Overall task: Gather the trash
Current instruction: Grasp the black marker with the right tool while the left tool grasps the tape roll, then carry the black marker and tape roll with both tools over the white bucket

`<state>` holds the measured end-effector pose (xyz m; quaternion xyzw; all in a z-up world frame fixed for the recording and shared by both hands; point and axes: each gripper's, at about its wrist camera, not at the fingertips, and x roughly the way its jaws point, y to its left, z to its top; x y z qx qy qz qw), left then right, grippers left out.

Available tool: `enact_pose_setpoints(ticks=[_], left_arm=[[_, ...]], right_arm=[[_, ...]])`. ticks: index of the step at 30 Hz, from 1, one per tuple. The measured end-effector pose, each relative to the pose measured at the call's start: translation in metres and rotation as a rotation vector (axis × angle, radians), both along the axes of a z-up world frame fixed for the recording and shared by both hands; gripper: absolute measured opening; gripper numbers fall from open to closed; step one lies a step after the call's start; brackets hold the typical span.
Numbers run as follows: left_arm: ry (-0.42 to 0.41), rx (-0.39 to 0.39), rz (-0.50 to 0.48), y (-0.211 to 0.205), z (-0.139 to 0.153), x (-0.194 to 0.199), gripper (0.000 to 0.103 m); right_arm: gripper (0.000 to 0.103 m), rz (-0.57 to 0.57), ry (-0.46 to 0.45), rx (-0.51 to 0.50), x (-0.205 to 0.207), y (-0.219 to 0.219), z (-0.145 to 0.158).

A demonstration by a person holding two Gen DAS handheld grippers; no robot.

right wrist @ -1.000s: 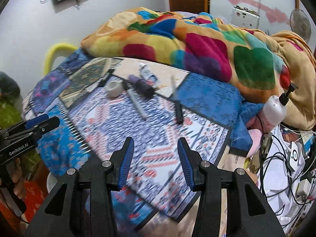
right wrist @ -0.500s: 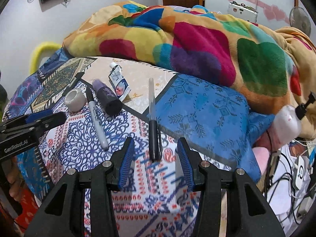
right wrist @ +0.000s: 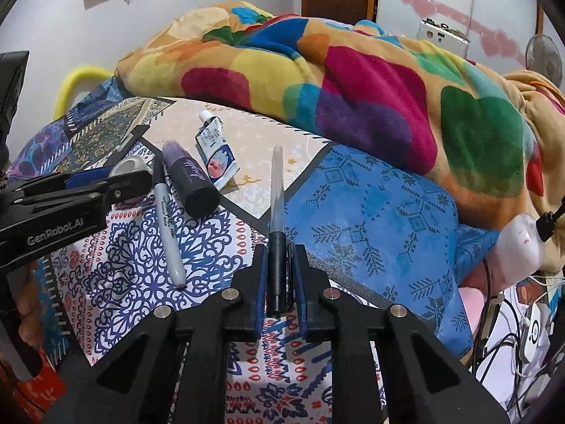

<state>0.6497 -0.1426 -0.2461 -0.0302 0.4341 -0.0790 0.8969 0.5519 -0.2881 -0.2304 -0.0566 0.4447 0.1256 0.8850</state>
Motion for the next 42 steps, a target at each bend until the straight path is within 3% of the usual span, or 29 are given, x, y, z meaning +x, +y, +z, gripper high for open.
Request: enact_pose_setpoints(ticks=[10,24,32,42], left_arm=[[-0.040,-0.012,-0.022,-0.002,0.028,-0.022,0.037],[-0.120,0.041,-0.033,0.004,0.093,-0.089,0.037],[-0.150,0.043,0.002,0.029,0.122,-0.144,0.037],[-0.136,0.070,0.100,0.088,0.128,-0.217,0.037]], right_arm=[[0.013,-0.005,0.000,0.042,-0.008,-0.001,0.012],[0.013,0.016,-0.066,0.086,-0.051,0.012,0.074],[0.013,0.045,-0.093,0.132,-0.092,0.034,0.104],[0.013,0.132,-0.103,0.182,-0.137,0.077,0.126]])
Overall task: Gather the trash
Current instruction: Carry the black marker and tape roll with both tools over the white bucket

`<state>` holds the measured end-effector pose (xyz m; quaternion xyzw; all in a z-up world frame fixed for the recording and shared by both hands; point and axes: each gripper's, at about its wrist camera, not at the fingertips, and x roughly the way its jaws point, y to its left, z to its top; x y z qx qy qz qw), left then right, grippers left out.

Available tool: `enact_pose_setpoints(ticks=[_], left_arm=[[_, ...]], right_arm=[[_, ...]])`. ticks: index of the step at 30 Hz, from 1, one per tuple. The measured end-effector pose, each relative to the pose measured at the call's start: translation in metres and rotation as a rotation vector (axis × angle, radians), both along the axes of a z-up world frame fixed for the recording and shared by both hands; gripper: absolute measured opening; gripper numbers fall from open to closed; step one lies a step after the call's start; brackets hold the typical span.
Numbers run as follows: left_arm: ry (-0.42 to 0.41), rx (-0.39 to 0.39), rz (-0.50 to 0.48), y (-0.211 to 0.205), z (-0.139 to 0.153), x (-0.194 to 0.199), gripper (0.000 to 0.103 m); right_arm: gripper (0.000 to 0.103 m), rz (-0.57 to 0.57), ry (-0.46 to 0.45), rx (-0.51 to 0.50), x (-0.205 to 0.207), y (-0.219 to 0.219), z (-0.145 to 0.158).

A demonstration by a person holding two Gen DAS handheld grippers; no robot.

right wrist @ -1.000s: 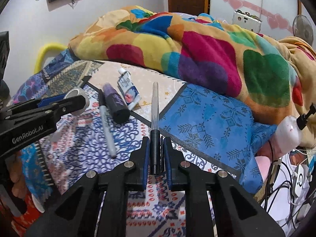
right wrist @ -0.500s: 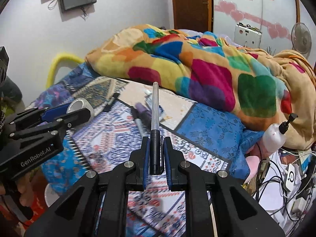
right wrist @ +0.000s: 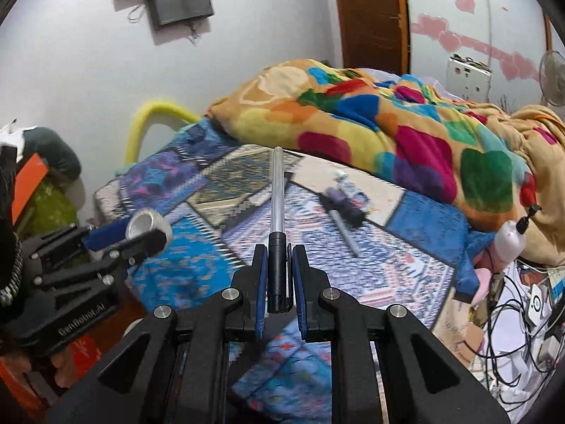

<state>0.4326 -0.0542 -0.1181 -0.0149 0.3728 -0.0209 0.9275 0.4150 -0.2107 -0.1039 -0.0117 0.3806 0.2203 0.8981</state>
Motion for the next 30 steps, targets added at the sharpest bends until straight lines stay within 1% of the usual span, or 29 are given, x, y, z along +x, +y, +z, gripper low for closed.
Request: enact_pose_setpoints(ticks=[8,16,21,26,30], left_arm=[[0.017,-0.008,0.122,0.065,-0.005,-0.058,0.037],[0.051,-0.048,0.276,0.132,-0.027,-0.117,0.037],[0.087,-0.039,0.364,0.171,-0.046,-0.151,0.037],[0.137,-0.063,0.426,0.209,-0.072,-0.176,0.037],[0.185,-0.098,0.469,0.233,-0.100,-0.189,0.037]], right_arm=[[0.013,0.111,-0.014,0.000,-0.037,0.053,0.009],[0.013,0.230,0.011,0.002,-0.069,0.111,0.003],[0.013,0.305,0.035,-0.005,-0.087,0.151,-0.008],[0.013,0.386,0.083,-0.031,-0.103,0.194,-0.029],[0.013,0.442,0.129,-0.068,-0.114,0.224,-0.049]])
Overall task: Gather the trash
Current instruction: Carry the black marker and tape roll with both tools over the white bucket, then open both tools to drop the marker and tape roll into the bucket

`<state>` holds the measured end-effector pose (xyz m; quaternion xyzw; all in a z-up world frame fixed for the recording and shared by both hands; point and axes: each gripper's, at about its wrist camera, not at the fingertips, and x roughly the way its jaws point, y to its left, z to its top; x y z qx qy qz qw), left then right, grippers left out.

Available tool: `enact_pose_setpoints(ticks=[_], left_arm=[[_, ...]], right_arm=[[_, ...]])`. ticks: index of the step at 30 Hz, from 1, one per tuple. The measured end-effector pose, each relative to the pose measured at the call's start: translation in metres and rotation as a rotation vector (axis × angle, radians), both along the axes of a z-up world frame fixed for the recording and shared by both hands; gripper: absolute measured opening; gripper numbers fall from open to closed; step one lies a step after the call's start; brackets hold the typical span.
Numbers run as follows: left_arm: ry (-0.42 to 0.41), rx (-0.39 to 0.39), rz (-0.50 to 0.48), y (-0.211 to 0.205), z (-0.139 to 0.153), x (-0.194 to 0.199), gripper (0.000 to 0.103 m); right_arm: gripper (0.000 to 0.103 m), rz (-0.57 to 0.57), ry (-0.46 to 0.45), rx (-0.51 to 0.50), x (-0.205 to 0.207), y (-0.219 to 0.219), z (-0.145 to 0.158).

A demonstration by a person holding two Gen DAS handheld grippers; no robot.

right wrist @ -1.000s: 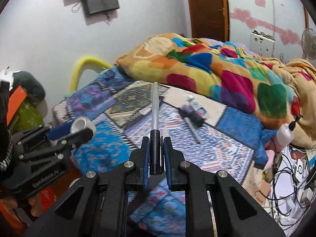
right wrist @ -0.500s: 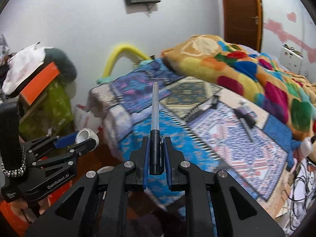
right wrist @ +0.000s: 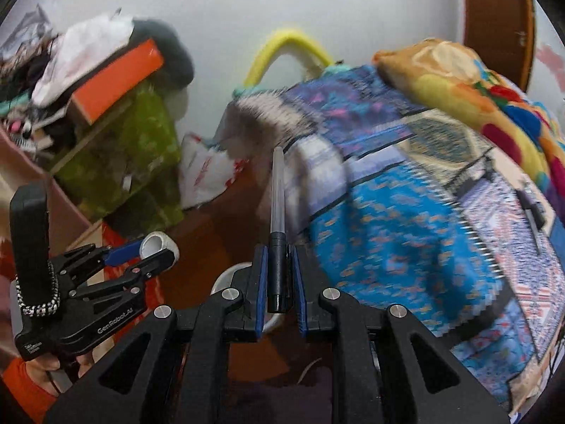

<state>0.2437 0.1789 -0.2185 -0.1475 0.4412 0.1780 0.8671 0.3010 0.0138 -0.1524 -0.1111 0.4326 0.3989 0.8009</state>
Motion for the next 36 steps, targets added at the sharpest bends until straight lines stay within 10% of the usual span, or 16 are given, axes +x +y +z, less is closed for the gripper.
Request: enact_pose_setpoints(ticks=[15,20,36], left_arm=[[0.160,-0.192,0.055,0.055,-0.110,0.000,0.037],[0.110,-0.251,0.029,0.065,-0.112,0.012,0.045],[0.115,-0.094,0.065,0.061,-0.075,0.001,0.046]], right_arm=[[0.013,0.157,0.197,-0.181,-0.002,0.099,-0.094],[0.018,0.226,0.279,-0.153,0.004,0.118,-0.109],[0.022,0.200,0.140,-0.192,0.001,0.101,-0.084]])
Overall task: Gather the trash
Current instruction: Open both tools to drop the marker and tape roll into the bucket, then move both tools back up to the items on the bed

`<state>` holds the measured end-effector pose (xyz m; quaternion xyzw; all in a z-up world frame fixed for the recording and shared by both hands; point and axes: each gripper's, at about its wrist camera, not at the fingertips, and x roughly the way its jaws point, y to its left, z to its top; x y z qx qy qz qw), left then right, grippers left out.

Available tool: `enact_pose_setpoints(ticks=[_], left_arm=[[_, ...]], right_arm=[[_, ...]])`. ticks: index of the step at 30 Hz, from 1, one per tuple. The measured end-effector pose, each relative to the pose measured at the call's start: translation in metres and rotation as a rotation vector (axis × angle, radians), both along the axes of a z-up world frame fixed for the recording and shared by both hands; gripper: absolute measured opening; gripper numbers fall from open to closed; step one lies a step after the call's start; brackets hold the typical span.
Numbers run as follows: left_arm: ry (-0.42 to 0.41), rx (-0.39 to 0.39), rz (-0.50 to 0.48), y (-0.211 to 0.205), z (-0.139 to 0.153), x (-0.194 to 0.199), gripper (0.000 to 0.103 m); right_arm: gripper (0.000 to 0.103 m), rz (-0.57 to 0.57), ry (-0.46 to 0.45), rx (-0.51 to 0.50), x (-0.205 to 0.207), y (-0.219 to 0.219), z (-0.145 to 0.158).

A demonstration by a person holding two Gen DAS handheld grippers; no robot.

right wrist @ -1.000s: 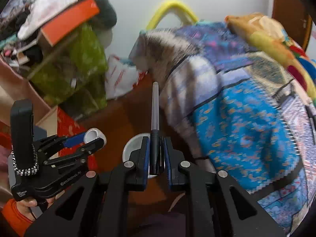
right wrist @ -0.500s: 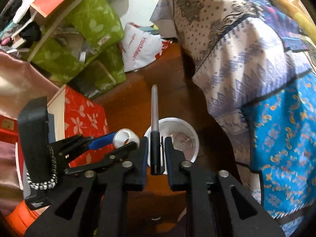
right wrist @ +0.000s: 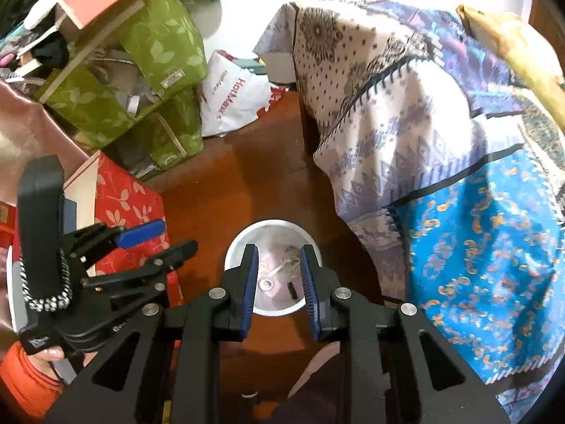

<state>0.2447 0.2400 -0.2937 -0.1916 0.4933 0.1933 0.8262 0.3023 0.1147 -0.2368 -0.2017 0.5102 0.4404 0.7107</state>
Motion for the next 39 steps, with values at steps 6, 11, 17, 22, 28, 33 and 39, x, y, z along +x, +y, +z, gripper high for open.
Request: enact_pose_setpoints(ticks=[6,11,17,22,28,33,39], left_arm=[[-0.063,0.076,-0.029,-0.022,0.047,-0.006,0.046],[-0.123,0.116,-0.062,-0.048,0.087,-0.007,0.046],[-0.195,0.164,-0.121,-0.086,0.130,0.006,0.046],[-0.252,0.175,-0.176,-0.120,0.157,0.027,0.046],[-0.299,0.159,-0.261,-0.167,0.173,0.063,0.046],[-0.305,0.143,-0.333,-0.203,0.173,0.098,0.046],[-0.291,0.148,-0.429,-0.246,0.163,0.148,0.046]], right_arm=[[0.022,-0.004,-0.064,0.051,-0.010,-0.023,0.035],[0.022,-0.039,-0.099,0.111,-0.012,-0.051,0.066],[0.022,-0.119,-0.161,0.183,-0.007,-0.095,0.102],[0.022,-0.208,-0.235,0.238,0.003,-0.142,0.129],[0.022,-0.316,-0.333,0.259,0.018,-0.202,0.149],[0.022,-0.397,-0.361,0.229,0.038,-0.246,0.144],[0.022,-0.495,-0.329,0.167,0.073,-0.294,0.122]])
